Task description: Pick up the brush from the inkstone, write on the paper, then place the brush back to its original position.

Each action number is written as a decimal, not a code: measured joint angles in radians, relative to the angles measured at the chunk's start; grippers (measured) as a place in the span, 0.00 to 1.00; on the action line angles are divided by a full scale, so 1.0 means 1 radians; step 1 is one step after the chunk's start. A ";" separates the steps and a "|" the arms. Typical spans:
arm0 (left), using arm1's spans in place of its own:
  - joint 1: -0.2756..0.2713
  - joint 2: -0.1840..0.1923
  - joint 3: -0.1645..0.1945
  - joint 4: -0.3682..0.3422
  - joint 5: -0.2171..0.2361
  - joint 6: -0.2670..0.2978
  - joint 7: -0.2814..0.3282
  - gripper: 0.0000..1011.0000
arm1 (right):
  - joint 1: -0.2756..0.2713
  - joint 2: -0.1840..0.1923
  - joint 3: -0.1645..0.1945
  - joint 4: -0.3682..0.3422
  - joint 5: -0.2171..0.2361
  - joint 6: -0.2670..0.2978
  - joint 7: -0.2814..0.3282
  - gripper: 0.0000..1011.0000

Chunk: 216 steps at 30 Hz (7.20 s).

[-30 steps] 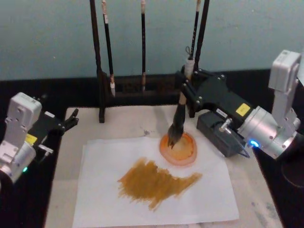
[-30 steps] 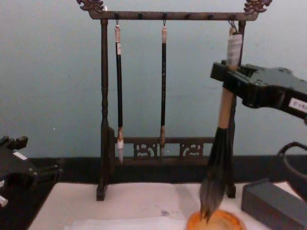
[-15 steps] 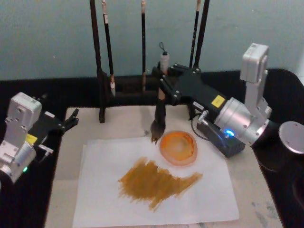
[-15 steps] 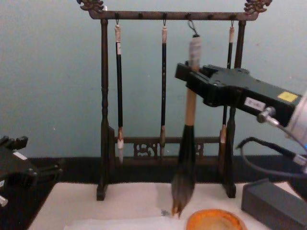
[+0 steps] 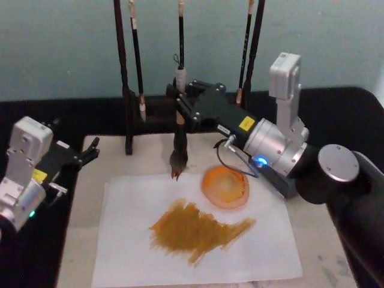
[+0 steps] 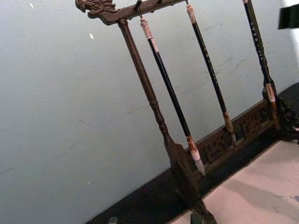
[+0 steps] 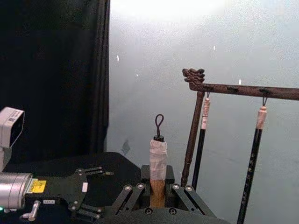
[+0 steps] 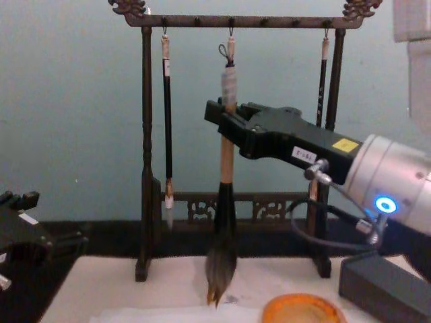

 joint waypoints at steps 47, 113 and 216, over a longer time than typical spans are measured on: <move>0.000 0.000 0.000 0.000 0.000 0.000 0.000 1.00 | 0.018 -0.081 -0.020 0.123 -0.022 -0.023 0.035 0.18; 0.000 0.000 0.000 0.000 0.000 0.000 0.000 1.00 | -0.103 0.029 0.037 -0.100 -0.125 -0.022 -0.065 0.18; 0.000 0.000 0.000 0.000 0.000 0.000 0.000 1.00 | -0.164 -0.008 0.289 0.036 0.665 0.335 -0.381 0.18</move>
